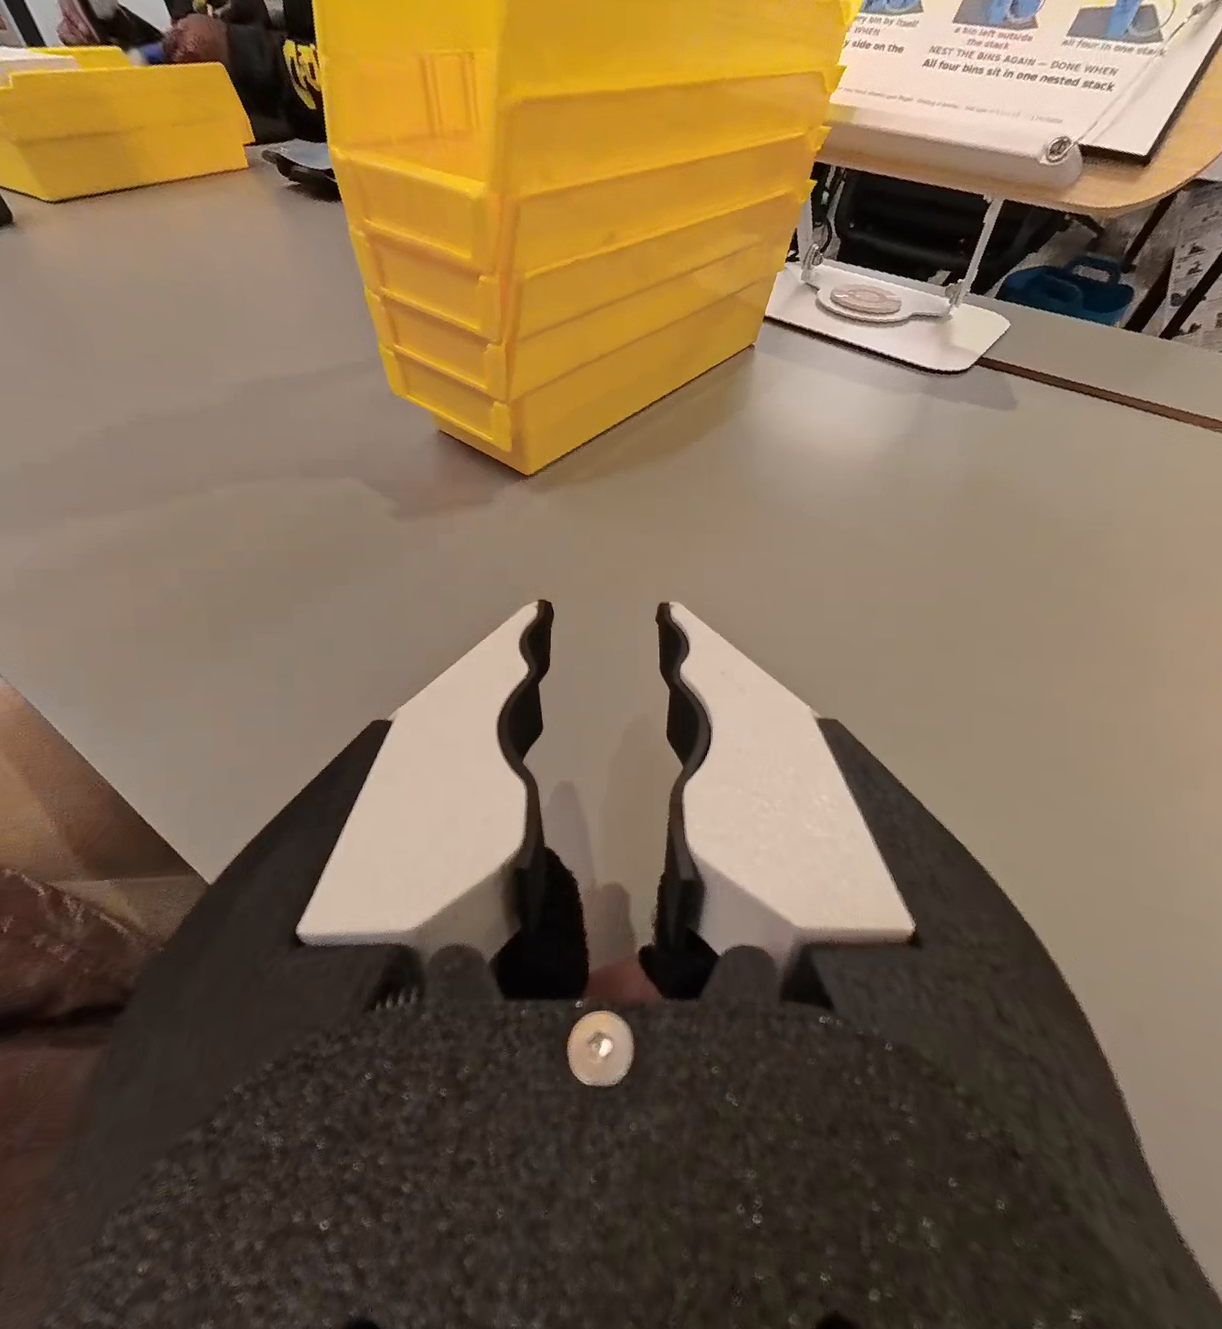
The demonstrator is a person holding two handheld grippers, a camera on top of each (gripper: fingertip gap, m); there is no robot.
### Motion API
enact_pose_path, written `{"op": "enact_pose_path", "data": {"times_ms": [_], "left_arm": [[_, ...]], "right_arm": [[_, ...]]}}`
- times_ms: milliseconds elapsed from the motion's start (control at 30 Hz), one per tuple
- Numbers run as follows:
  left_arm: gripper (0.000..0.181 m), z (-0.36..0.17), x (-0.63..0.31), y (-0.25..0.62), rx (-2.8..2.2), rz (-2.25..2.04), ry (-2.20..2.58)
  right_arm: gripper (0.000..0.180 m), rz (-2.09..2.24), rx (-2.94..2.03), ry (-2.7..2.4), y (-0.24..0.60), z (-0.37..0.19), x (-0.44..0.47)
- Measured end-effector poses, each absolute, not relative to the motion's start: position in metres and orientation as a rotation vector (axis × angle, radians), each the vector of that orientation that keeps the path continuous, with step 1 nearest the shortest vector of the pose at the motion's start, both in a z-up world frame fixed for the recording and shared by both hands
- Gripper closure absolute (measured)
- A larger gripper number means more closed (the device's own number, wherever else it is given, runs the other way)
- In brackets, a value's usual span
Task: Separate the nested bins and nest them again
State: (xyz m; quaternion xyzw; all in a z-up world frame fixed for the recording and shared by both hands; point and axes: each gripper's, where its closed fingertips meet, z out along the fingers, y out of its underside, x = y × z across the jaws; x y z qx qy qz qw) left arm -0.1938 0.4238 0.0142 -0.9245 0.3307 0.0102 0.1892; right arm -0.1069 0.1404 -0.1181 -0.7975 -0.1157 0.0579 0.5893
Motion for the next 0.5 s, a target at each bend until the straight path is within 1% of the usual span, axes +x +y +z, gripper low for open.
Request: {"op": "enact_pose_path", "data": {"times_ms": [133, 267, 367, 400, 500], "left_arm": [[0.072, 0.003, -0.167, 0.437, -2.665, 0.024, 0.88], [0.06, -0.018, -0.163, 0.441, -2.763, 0.024, 0.855], [0.055, -0.028, -0.172, 0.448, -2.802, 0.058, 0.815], [0.056, -0.031, -0.17, 0.449, -2.819, 0.029, 0.795], [0.066, -0.035, -0.164, 0.448, -2.821, 0.008, 0.825]], "right_arm": [[0.15, 0.11, -1.86, -0.239, 0.133, -0.119, -0.095], [0.15, 0.126, -1.863, -0.164, 0.129, -0.119, -0.079], [0.15, 0.157, -1.877, -0.113, 0.13, -0.122, -0.071], [0.15, 0.17, -1.882, -0.105, 0.131, -0.123, -0.07], [0.15, 0.183, -1.884, -0.1, 0.134, -0.122, -0.072]]}}
